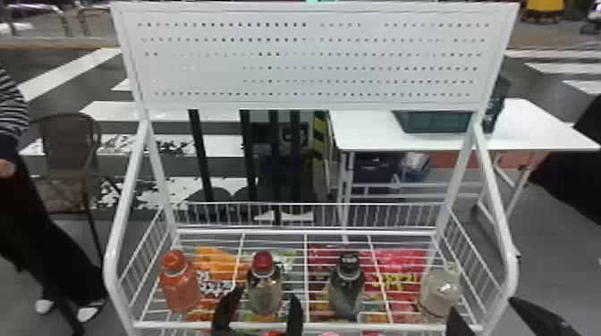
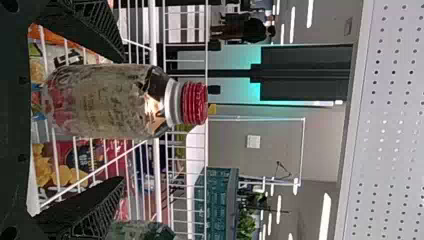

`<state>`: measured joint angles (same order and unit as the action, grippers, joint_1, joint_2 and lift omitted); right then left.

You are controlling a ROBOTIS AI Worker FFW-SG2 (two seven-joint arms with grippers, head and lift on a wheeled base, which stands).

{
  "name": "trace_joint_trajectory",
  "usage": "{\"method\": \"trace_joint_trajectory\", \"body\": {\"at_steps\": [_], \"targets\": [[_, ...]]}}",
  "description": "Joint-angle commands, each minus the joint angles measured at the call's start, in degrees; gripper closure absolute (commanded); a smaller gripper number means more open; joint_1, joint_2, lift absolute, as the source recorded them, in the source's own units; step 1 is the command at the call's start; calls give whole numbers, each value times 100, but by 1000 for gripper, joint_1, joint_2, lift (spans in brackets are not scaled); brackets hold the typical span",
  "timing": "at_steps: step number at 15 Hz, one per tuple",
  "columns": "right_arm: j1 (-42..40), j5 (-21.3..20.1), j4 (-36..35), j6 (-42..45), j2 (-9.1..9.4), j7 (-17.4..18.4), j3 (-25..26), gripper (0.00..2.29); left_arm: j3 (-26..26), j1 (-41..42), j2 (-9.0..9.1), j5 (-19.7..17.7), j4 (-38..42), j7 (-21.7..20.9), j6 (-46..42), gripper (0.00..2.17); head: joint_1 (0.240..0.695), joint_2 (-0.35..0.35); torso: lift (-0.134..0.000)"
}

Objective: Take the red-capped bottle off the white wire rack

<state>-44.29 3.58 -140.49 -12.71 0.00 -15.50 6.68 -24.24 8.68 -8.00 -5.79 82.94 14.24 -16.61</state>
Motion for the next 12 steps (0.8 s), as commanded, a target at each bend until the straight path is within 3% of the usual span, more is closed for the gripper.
{"method": "trace_joint_trajectory", "body": {"at_steps": [1, 12], "targets": [[0, -77, 21, -44, 5, 3, 0, 154, 24, -235, 9, -106, -349, 0, -312, 39, 499, 0, 0], [-53, -174, -49, -167, 5, -6, 44, 154, 59, -1044, 79, -308, -1219, -246, -312, 39, 499, 0, 0]]}}
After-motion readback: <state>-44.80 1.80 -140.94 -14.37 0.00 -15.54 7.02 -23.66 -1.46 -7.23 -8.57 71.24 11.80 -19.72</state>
